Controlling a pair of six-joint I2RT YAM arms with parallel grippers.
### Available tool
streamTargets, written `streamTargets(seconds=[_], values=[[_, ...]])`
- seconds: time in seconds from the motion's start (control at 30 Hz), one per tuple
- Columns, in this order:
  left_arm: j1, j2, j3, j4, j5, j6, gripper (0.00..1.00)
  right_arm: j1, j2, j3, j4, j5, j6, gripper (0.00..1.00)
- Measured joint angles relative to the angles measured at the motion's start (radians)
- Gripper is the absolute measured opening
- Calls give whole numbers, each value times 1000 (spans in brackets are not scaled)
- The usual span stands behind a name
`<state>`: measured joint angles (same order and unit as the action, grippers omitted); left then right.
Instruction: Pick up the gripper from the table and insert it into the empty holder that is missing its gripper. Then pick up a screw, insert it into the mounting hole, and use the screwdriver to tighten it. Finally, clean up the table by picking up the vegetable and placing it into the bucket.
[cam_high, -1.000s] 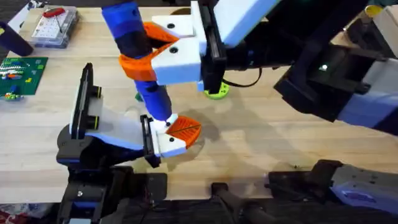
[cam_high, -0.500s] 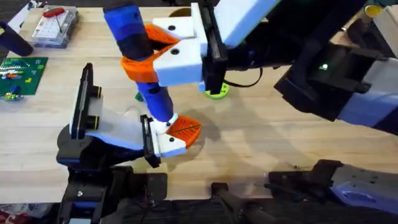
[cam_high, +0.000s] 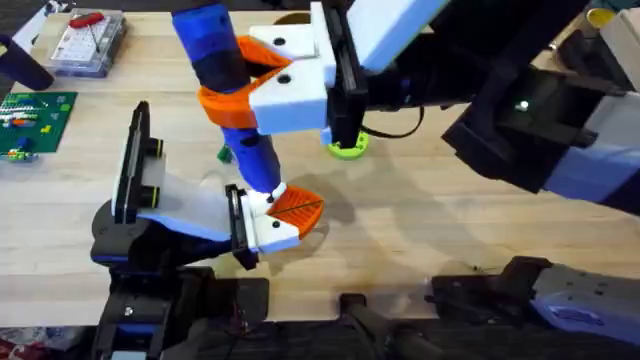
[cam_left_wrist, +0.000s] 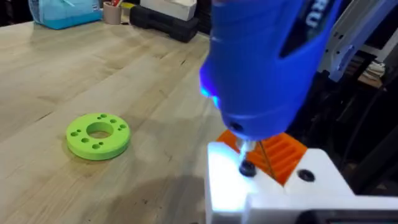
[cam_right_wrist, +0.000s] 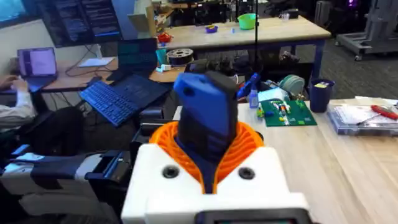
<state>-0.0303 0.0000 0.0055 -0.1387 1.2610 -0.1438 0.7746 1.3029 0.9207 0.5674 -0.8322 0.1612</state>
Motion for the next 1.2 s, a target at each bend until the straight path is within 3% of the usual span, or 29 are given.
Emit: streamTargets(seconds=[1.2], values=[[0,0,0,-1,7,-2,19,19,0,0,-43,9,-1,51]])
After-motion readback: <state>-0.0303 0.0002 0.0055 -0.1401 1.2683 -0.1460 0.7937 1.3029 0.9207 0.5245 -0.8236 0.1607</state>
